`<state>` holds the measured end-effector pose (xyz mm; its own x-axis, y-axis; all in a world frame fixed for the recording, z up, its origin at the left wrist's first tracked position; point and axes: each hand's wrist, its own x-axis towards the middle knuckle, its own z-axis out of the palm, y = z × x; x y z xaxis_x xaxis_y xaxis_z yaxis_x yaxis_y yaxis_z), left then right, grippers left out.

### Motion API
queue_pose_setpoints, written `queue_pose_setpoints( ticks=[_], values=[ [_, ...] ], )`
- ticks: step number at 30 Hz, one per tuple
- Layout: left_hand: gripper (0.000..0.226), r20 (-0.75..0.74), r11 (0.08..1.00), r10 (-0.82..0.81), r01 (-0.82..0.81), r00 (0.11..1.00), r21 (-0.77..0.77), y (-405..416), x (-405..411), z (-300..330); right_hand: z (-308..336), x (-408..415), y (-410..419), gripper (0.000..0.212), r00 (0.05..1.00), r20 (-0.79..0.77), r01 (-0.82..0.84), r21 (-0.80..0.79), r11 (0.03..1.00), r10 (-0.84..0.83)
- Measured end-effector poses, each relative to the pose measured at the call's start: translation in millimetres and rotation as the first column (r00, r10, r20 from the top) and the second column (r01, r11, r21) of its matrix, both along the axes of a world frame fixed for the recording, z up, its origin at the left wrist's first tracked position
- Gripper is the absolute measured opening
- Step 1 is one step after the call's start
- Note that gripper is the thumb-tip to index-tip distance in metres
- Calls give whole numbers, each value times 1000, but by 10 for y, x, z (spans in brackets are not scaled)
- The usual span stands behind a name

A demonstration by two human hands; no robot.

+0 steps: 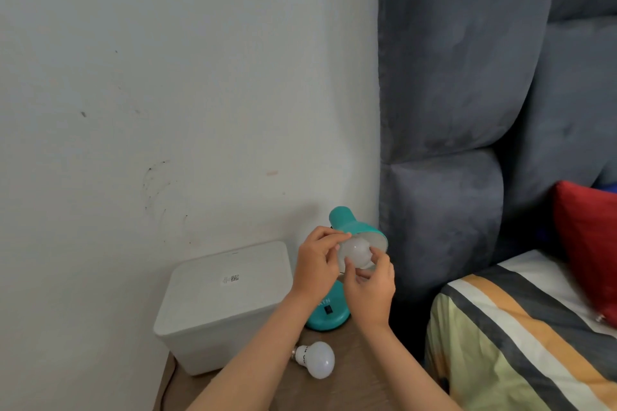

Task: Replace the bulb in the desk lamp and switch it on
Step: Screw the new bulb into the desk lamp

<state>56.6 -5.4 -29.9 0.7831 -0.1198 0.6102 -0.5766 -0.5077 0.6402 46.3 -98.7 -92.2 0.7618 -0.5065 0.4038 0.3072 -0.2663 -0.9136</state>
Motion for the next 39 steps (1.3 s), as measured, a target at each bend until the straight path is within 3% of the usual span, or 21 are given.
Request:
queue_pose_setpoints(
  ticks=[3, 6, 11, 14, 19, 24, 30, 34, 39],
  values=[
    [29, -26, 1000, -4, 4, 1000, -9, -1, 9, -7, 34, 1, 5, 50, 1000, 7, 23, 52, 998, -23],
    [30, -40, 1000, 5, -6, 999, -28, 0, 15, -16, 27, 9, 32, 56, 999, 50, 11, 8, 1000, -11],
    [30, -53, 1000, -2, 1, 999, -25, 16, 13, -7, 52, 9, 17, 50, 999, -47, 32, 116, 993, -26],
    [30, -42, 1000, 4, -5, 999, -28, 14, 5, -10, 54, -1, 56, 59, 1000, 23, 17, 61, 998, -18],
    [30, -42, 999, 1, -2, 999, -34, 20, 16, -14, 53, -3, 9, 45, 997, -74, 26, 54, 998, -22],
    [30, -49, 998, 11, -14, 999, -53, -5, -2, -35, 90, -18, 8, 56, 1000, -16, 4, 25, 1000, -4],
    [29, -66, 998, 17, -20, 998, -54, -22, 2, -45, 43, -6, 8, 50, 998, -57, 15, 74, 997, -11],
    [29, -57, 998, 20, -24, 998, -66, -24, -18, -51, 53, -19, 50, 58, 1000, 15, -2, 49, 999, 1],
    [29, -68, 998, 26, -29, 997, -55, -20, -12, -49, 60, -1, 37, 51, 998, -66, 10, 112, 994, -3]
  ],
)
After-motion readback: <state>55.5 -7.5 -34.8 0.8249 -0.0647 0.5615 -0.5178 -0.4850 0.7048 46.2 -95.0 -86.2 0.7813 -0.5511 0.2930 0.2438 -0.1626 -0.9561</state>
